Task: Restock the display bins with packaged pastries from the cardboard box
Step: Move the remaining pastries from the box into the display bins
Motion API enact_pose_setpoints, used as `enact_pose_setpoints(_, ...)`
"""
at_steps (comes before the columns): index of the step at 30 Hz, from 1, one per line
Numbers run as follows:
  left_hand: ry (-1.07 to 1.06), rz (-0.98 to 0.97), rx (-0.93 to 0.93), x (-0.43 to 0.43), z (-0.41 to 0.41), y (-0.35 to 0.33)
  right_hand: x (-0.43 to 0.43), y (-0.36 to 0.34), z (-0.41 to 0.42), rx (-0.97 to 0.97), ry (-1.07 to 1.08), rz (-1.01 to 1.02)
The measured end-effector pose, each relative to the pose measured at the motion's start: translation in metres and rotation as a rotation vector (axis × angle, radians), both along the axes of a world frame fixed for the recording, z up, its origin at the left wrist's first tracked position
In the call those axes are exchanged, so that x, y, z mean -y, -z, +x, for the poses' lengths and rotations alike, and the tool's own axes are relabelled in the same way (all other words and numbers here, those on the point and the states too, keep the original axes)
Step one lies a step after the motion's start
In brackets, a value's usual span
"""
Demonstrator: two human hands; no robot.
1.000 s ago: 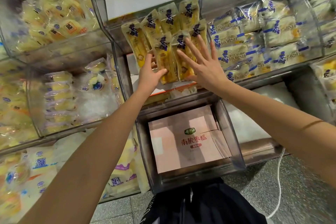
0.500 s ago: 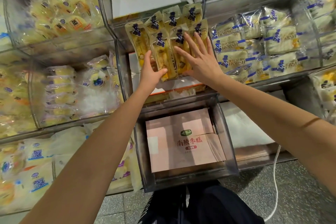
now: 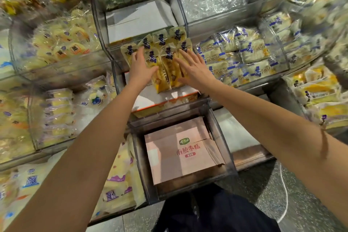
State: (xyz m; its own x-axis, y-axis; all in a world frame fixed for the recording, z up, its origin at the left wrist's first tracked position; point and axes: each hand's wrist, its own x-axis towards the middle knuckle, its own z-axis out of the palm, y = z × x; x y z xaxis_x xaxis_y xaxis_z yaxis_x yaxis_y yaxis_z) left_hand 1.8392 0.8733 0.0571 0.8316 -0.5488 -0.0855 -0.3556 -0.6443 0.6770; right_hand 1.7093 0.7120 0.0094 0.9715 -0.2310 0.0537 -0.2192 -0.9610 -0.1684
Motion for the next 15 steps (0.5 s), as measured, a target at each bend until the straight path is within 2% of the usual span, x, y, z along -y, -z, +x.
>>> enact_pose_setpoints(8,0.345,0.069,0.227,0.004,-0.029,-0.048,-0.006,-0.046,-0.024,-0.003,0.066,0.001)
enact_pose_setpoints(12,0.517,0.076,0.371,0.011,-0.051,-0.075,-0.012,-0.069,-0.067,-0.013,0.066,-0.05)
enact_pose_setpoints(15,0.652,0.015,0.437,0.023,-0.079,-0.082,-0.017,-0.084,-0.108,-0.006,0.179,-0.046)
